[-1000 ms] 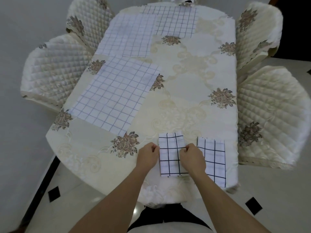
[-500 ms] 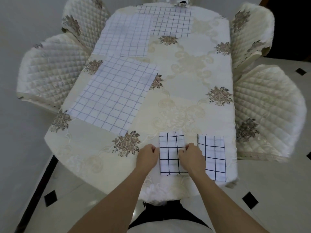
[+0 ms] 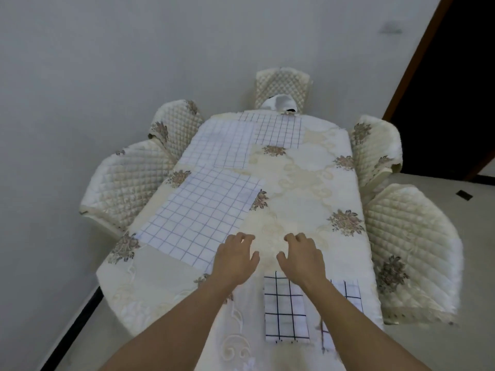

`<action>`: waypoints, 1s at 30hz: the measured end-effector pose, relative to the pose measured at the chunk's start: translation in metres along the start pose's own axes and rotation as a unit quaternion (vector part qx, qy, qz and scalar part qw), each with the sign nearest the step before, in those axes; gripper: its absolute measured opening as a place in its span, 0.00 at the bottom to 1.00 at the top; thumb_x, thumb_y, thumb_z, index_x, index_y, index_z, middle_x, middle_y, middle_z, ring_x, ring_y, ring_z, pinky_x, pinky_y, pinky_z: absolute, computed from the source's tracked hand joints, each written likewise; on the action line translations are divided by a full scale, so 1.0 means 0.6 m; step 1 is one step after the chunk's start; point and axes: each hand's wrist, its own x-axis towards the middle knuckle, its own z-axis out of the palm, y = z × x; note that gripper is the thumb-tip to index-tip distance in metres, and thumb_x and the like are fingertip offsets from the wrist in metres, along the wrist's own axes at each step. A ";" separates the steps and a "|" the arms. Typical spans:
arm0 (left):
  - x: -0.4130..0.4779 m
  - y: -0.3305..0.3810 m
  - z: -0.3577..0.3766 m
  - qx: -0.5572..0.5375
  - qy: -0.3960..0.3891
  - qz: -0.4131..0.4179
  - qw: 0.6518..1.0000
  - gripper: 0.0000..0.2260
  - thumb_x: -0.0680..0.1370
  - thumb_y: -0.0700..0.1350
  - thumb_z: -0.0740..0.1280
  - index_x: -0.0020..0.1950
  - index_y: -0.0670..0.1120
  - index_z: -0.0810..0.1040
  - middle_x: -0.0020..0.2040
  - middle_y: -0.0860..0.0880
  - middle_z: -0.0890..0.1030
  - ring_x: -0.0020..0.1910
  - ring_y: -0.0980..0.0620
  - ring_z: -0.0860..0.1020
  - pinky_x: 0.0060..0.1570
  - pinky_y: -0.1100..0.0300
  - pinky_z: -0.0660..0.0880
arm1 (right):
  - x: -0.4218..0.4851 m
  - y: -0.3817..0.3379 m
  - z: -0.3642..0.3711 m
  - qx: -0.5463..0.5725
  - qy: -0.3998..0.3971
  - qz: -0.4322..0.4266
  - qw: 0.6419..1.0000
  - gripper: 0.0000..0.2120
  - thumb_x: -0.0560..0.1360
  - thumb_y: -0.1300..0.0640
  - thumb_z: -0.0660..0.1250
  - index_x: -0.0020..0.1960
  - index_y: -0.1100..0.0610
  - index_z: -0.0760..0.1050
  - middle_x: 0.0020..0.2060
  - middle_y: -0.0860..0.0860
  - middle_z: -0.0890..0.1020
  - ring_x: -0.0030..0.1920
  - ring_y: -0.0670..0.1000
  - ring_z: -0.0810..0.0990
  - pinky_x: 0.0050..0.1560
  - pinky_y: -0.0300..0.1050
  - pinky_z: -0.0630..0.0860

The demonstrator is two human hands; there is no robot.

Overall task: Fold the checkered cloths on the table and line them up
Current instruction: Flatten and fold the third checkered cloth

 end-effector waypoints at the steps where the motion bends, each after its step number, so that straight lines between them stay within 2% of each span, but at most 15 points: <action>1: 0.010 -0.002 -0.023 0.028 0.021 0.018 0.999 0.23 0.82 0.57 0.58 0.75 0.51 0.67 0.72 0.51 0.70 0.70 0.48 0.67 0.64 0.51 0.67 | 0.012 -0.013 -0.014 -0.013 0.023 -0.024 0.999 0.20 0.78 0.47 0.60 0.68 0.52 0.71 0.61 0.52 0.75 0.60 0.55 0.73 0.57 0.50 0.71; 5: 0.037 -0.007 -0.115 0.087 0.103 0.041 0.990 0.25 0.80 0.59 0.58 0.75 0.51 0.67 0.72 0.50 0.71 0.70 0.48 0.68 0.66 0.49 0.66 | 0.050 -0.059 -0.068 -0.038 0.111 -0.097 0.988 0.21 0.74 0.47 0.64 0.66 0.52 0.75 0.60 0.52 0.78 0.61 0.56 0.75 0.65 0.53 0.70; 9: 0.038 -0.016 -0.173 0.114 0.162 0.035 0.980 0.26 0.78 0.61 0.59 0.72 0.51 0.71 0.69 0.50 0.75 0.67 0.48 0.73 0.64 0.48 0.69 | 0.074 -0.099 -0.114 -0.043 0.174 -0.148 0.973 0.20 0.70 0.47 0.70 0.60 0.52 0.78 0.57 0.53 0.81 0.59 0.56 0.78 0.62 0.57 0.74; 11: 0.031 -0.026 -0.188 0.119 0.175 0.025 0.977 0.27 0.77 0.62 0.57 0.72 0.50 0.72 0.68 0.50 0.76 0.65 0.48 0.74 0.63 0.49 0.70 | 0.079 -0.117 -0.128 -0.046 0.183 -0.165 0.968 0.20 0.70 0.46 0.69 0.60 0.52 0.78 0.58 0.53 0.81 0.59 0.56 0.79 0.62 0.57 0.75; 15: 0.008 -0.055 -0.201 0.135 0.182 -0.005 0.974 0.29 0.77 0.63 0.52 0.75 0.51 0.68 0.70 0.50 0.74 0.67 0.48 0.73 0.64 0.49 0.69 | 0.077 -0.149 -0.131 -0.047 0.181 -0.198 0.962 0.22 0.73 0.45 0.67 0.64 0.52 0.77 0.62 0.53 0.79 0.63 0.56 0.77 0.64 0.56 0.72; 19: -0.027 -0.086 -0.206 0.135 0.191 -0.041 0.971 0.28 0.78 0.62 0.54 0.74 0.50 0.70 0.69 0.50 0.75 0.66 0.48 0.74 0.63 0.49 0.70 | 0.068 -0.183 -0.117 -0.053 0.161 -0.239 0.956 0.23 0.75 0.43 0.65 0.66 0.51 0.75 0.64 0.53 0.78 0.65 0.56 0.75 0.65 0.55 0.71; 24: -0.096 -0.137 -0.210 0.142 0.217 -0.106 0.960 0.26 0.75 0.62 0.56 0.66 0.49 0.78 0.60 0.50 0.81 0.56 0.47 0.80 0.52 0.49 0.77 | 0.049 -0.253 -0.086 -0.066 0.132 -0.300 0.942 0.22 0.72 0.44 0.69 0.63 0.52 0.77 0.60 0.54 0.81 0.60 0.56 0.79 0.59 0.57 0.76; 30: -0.252 -0.227 -0.222 0.131 0.229 -0.233 0.936 0.24 0.74 0.62 0.56 0.64 0.52 0.77 0.57 0.52 0.80 0.54 0.48 0.79 0.51 0.51 0.75 | -0.007 -0.405 -0.029 -0.051 0.084 -0.432 0.896 0.22 0.69 0.45 0.72 0.60 0.53 0.79 0.57 0.55 0.82 0.56 0.58 0.81 0.54 0.57 0.79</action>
